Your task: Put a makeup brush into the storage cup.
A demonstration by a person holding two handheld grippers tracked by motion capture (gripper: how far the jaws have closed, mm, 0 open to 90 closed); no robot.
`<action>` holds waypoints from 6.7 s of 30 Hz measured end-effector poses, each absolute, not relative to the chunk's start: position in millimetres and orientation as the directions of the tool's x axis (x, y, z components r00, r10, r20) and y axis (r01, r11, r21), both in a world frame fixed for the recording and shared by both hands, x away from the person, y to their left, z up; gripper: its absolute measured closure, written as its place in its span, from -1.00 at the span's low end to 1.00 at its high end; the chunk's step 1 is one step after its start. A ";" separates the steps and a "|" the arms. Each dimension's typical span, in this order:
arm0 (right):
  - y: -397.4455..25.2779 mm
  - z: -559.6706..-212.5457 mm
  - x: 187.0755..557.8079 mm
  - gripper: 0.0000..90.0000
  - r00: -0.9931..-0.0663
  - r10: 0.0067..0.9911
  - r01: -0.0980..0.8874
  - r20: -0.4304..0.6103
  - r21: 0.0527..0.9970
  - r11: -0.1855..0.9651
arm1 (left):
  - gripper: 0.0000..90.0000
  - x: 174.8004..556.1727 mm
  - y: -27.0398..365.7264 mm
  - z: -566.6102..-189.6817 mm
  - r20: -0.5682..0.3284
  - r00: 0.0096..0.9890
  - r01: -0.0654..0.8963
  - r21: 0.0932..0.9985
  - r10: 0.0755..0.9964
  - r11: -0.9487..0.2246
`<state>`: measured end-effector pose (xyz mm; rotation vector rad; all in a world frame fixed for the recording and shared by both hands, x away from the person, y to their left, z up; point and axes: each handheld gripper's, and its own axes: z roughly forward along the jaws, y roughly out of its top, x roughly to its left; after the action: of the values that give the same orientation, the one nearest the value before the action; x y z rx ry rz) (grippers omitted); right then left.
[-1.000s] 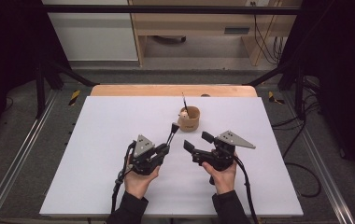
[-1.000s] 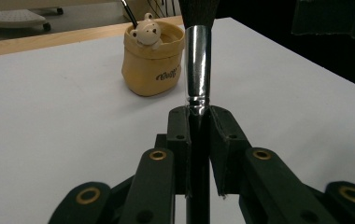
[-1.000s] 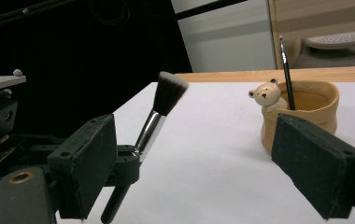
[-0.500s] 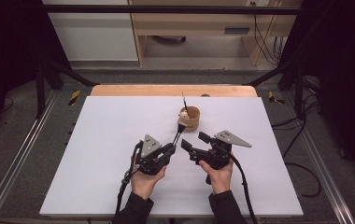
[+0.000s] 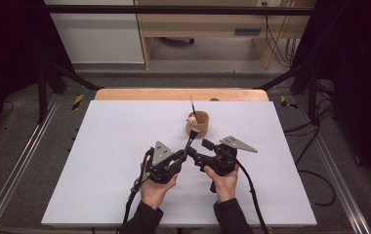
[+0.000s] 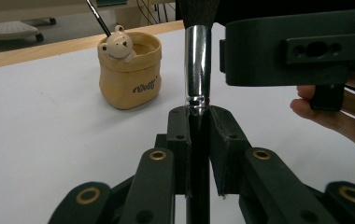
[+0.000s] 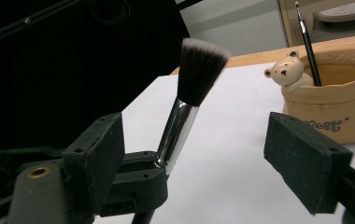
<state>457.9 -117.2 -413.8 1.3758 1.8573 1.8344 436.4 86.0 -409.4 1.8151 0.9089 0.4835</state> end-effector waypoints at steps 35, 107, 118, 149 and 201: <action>-121.7 -414.7 465.1 0.37 -0.540 0.613 0.542 0.577 0.795 -0.272 | 0.75 431.4 69.7 -403.8 -0.059 0.648 0.344 0.912 0.759 -0.222; -152.6 -382.3 465.0 0.72 -0.597 0.756 0.325 0.267 0.943 -0.076 | -0.78 434.4 154.7 -372.9 0.013 0.738 0.270 0.911 0.675 -0.313; -159.2 -374.0 467.1 0.72 -0.587 0.780 0.299 0.219 0.953 -0.043 | -0.79 429.3 188.5 -381.4 0.015 0.717 0.271 0.915 0.697 -0.299; -153.6 -367.4 492.5 0.72 -0.547 0.820 0.265 0.168 0.964 -0.021 | -0.83 429.6 241.2 -402.0 0.043 0.642 0.307 0.900 0.765 -0.308; -132.9 -346.7 579.7 0.72 -0.440 0.891 0.243 0.110 0.970 0.000 | -0.83 432.9 255.9 -403.3 0.007 0.625 0.316 0.912 0.780 -0.262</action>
<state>579.7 -132.9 -346.7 1.1732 1.7142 1.4737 432.9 255.9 -403.3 1.8426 0.8794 0.5777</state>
